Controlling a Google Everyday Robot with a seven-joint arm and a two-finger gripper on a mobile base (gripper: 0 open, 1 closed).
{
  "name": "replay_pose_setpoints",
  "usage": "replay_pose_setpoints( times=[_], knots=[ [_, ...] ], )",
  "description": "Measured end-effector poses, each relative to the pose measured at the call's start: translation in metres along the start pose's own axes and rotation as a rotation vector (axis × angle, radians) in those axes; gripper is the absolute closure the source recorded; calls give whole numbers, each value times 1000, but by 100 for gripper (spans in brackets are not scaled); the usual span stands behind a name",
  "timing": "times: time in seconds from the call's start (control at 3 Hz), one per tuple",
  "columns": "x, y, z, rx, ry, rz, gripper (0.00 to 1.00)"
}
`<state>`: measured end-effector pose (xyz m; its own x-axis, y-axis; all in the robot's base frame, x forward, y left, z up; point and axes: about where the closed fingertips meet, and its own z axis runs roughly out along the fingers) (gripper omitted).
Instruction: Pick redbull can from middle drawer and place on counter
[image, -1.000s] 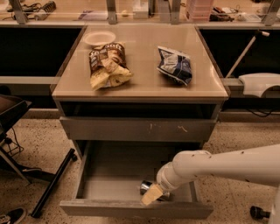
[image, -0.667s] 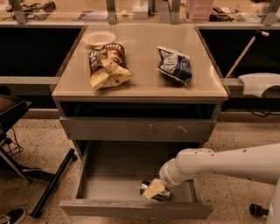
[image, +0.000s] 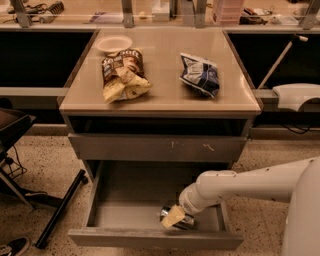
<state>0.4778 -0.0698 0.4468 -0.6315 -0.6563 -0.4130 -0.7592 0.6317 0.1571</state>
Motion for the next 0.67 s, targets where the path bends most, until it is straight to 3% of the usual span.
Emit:
replay_pose_setpoints(
  times=[0.33, 0.67],
  knots=[
    [-11, -17, 50, -14, -35, 65, 0],
    [-11, -17, 51, -14, -35, 66, 0]
  ],
)
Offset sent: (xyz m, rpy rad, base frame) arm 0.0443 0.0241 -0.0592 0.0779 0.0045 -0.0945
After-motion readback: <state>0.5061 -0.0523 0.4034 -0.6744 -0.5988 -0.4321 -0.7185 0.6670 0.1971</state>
